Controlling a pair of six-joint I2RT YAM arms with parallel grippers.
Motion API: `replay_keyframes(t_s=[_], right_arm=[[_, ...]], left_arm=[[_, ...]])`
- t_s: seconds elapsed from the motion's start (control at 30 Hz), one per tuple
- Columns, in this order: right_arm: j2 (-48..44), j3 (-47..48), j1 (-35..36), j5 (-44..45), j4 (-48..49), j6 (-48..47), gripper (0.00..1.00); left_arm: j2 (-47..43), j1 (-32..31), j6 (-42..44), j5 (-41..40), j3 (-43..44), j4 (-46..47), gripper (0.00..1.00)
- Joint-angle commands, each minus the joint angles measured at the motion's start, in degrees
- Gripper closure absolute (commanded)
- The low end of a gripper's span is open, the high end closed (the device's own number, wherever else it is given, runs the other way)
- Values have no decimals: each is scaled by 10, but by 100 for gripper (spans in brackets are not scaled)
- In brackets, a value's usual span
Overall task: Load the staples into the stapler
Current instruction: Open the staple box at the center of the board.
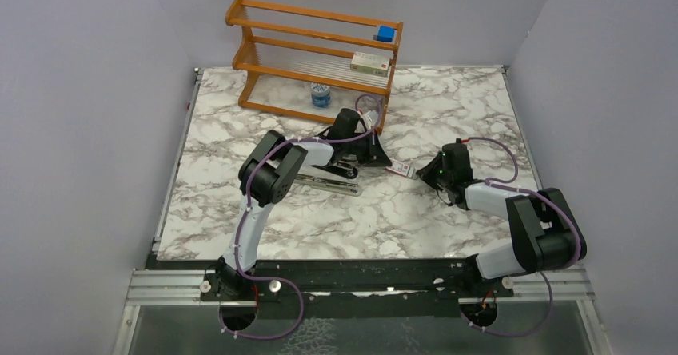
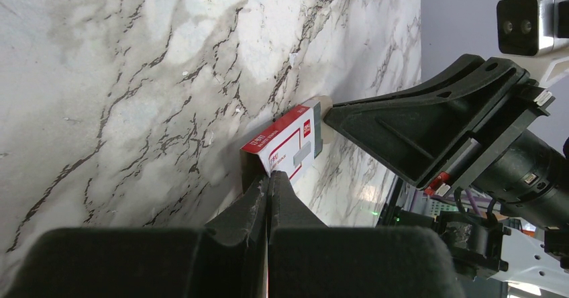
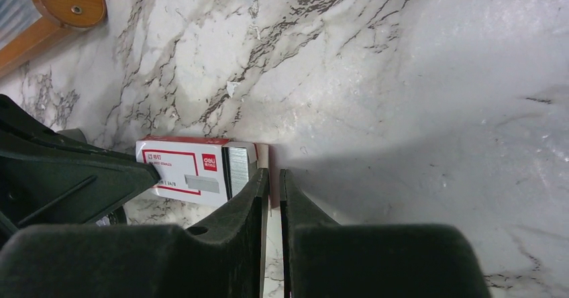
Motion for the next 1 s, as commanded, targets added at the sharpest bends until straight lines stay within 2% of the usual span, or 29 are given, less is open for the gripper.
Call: replay_keyframes(t_s=[0.0,0.63,0.8,0.97], right_arm=[[-8,-2,1,21,-22,-11,87],[30,14,0,-23,-1,-19,90],[37,19,1,-28,-8,-19,99],[36,27,0,-15,-29,-21,99]], left_arm=[[-5,1,3,15,-2,11,100],[-2,1,0,18,-2,13,100],[-1,1,-1,18,0,13,100],[-1,3,0,18,-1,13,100]])
